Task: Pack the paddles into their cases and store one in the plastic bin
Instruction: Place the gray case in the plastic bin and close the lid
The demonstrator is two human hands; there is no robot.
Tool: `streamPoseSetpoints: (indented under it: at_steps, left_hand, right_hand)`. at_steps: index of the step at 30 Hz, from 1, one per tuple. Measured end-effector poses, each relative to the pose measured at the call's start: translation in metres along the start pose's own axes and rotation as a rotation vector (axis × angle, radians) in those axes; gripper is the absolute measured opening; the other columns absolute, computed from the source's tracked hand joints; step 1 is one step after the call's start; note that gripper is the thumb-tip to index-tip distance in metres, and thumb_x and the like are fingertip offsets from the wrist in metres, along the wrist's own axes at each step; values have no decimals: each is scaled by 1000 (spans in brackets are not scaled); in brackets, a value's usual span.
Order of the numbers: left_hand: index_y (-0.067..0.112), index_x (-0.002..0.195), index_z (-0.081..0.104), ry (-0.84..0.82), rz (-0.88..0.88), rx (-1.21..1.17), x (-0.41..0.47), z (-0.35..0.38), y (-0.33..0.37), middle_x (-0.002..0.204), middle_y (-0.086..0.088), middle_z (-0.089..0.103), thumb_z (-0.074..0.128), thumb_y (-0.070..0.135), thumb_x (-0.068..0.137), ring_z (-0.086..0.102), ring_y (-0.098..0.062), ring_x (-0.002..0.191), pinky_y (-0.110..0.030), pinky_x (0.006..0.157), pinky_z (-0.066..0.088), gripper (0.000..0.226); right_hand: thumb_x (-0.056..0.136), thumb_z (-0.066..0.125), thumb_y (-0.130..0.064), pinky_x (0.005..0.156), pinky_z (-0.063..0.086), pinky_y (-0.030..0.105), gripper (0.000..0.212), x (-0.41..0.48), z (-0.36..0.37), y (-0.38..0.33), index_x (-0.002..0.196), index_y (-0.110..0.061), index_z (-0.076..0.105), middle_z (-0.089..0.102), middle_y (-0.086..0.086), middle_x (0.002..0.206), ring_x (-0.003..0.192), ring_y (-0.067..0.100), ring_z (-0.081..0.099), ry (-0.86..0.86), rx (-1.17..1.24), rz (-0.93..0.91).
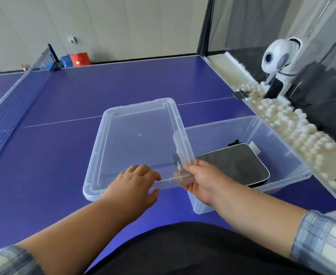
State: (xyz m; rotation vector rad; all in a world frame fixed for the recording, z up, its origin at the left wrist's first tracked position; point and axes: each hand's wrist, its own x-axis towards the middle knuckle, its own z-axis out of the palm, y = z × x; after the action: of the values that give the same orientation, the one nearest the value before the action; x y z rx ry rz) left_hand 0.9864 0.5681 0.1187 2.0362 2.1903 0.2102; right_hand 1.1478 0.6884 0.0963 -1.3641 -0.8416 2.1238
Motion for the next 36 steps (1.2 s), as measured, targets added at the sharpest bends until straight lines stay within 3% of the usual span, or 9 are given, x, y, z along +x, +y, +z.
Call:
streamPoseSetpoints:
  at_steps: [4, 9, 18, 21, 24, 27, 31, 34, 36]
  left_hand:
    - [47, 139, 43, -99, 68, 13, 26, 2, 48, 129, 13, 48, 51, 37, 96, 45, -15, 124, -31, 98, 43, 44]
    - [48, 143, 38, -138, 116, 7, 64, 15, 116, 136, 14, 46, 52, 36, 97, 44, -15, 128, -34, 103, 43, 50]
    - [45, 141, 44, -207, -31, -29, 135, 48, 251, 133, 10, 50, 57, 38, 95, 50, -18, 124, -36, 99, 48, 48]
    - [44, 138, 47, -217, -108, -41, 159, 52, 285, 132, 8, 52, 59, 35, 94, 54, -20, 117, -34, 95, 48, 47]
    - [44, 134, 50, -218, -201, -60, 181, 56, 308, 127, 6, 54, 59, 35, 90, 60, -24, 107, -37, 90, 51, 46]
    - [43, 131, 53, -198, -258, -77, 201, 60, 322, 120, 5, 57, 60, 34, 88, 64, -25, 97, -38, 84, 54, 44]
    - [38, 130, 55, -169, -288, -104, 227, 63, 342, 119, 1, 58, 60, 33, 88, 65, -27, 101, -34, 83, 52, 43]
    - [34, 126, 60, -140, -259, -143, 243, 67, 354, 117, -1, 60, 57, 37, 92, 64, -26, 101, -33, 84, 51, 34]
    - [39, 130, 58, -151, -198, -204, 247, 72, 359, 122, 0, 58, 57, 41, 93, 60, -24, 110, -36, 94, 48, 37]
  right_hand:
    - [98, 54, 1, 43, 53, 24, 10, -10, -60, -33, 101, -8, 56, 66, 11, 85, 59, 19, 72, 12, 49, 7]
    - [96, 57, 3, 47, 56, 26, 24, -7, -141, -63, 117, -8, 54, 66, 11, 92, 81, 27, 71, 1, 60, 53]
    - [100, 54, -5, 57, 58, 27, 32, 23, -266, -139, 132, -5, 53, 67, 12, 104, 86, 25, 72, -70, -124, 146]
    - [100, 54, -8, 64, 54, 29, 32, 37, -287, -158, 132, -4, 54, 65, 9, 100, 84, 24, 70, -78, -107, 154]
    - [99, 56, -7, 71, 55, 34, 24, 46, -295, -168, 123, -2, 56, 61, 16, 109, 85, 23, 65, -49, 13, 155]
    - [94, 62, -2, 70, 59, 40, 26, 49, -297, -166, 120, -1, 56, 64, 21, 111, 90, 26, 69, -53, 51, 155]
    - [90, 59, 4, 72, 59, 42, 34, 54, -302, -165, 123, -4, 59, 71, 21, 92, 73, 28, 72, -159, -15, 106]
    - [88, 57, 5, 71, 58, 43, 42, 66, -311, -181, 127, -11, 54, 66, 16, 90, 58, 23, 65, -118, -88, 43]
    - [86, 60, -2, 74, 61, 48, 47, 80, -322, -190, 129, -20, 50, 64, 13, 102, 71, 26, 68, -15, -277, -36]
